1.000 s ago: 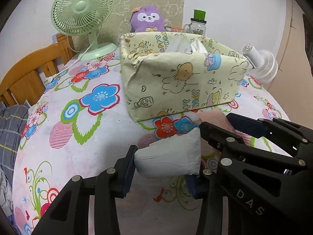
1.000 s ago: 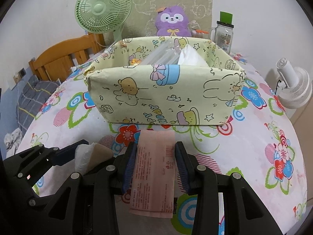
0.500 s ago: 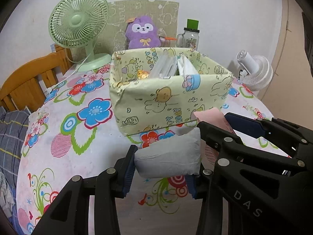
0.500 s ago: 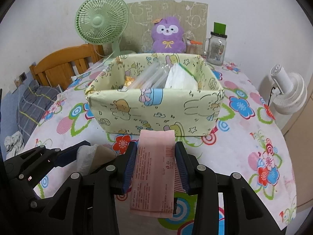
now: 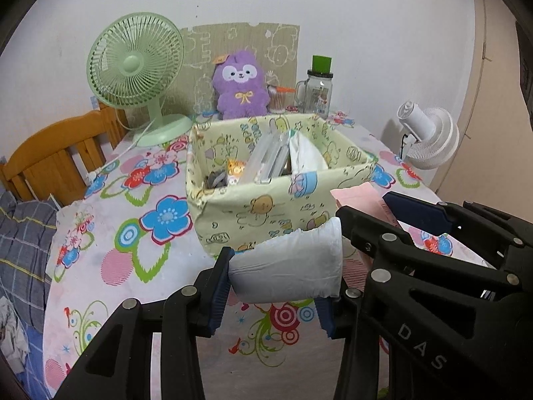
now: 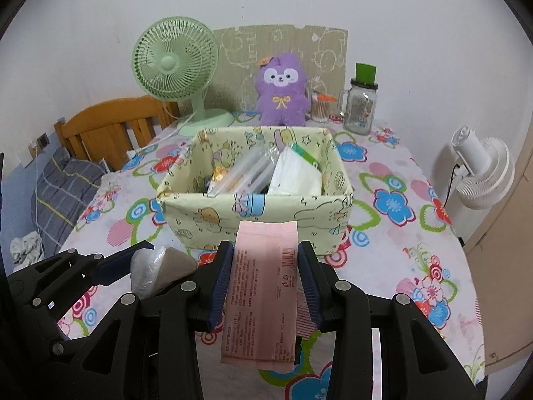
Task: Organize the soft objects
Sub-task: 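Carry the roll and pink packet up and over the fabric box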
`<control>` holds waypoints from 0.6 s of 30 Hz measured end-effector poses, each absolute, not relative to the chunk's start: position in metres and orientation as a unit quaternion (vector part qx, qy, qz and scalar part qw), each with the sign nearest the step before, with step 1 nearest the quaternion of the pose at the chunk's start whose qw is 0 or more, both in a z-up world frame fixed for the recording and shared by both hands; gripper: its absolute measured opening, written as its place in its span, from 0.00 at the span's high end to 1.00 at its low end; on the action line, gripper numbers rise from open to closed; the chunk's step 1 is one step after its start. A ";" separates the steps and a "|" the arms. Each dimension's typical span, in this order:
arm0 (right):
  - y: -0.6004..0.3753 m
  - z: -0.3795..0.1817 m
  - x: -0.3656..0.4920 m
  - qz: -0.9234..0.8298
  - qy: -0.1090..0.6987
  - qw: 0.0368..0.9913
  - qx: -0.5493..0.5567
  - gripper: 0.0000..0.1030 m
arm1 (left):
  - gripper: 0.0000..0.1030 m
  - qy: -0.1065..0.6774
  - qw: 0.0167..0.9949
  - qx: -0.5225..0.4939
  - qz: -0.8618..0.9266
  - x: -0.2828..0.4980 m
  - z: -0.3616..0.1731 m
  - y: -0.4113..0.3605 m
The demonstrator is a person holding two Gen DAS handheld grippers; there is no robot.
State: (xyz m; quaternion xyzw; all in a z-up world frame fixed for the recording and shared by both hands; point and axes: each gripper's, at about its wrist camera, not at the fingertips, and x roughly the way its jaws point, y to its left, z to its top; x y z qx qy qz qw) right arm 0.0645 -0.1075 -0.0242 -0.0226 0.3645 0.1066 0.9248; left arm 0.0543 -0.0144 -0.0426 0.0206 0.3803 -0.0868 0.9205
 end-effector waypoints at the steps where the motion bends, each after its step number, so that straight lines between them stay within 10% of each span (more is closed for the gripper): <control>1: -0.108 -0.022 0.063 0.107 0.363 0.926 -0.022 0.58 | 0.55 0.378 0.921 0.021 -0.086 0.054 -0.040 -0.015; 18: -0.124 0.015 0.047 0.095 0.336 0.937 -0.015 0.58 | 0.55 0.350 0.931 0.038 -0.095 0.041 -0.005 -0.030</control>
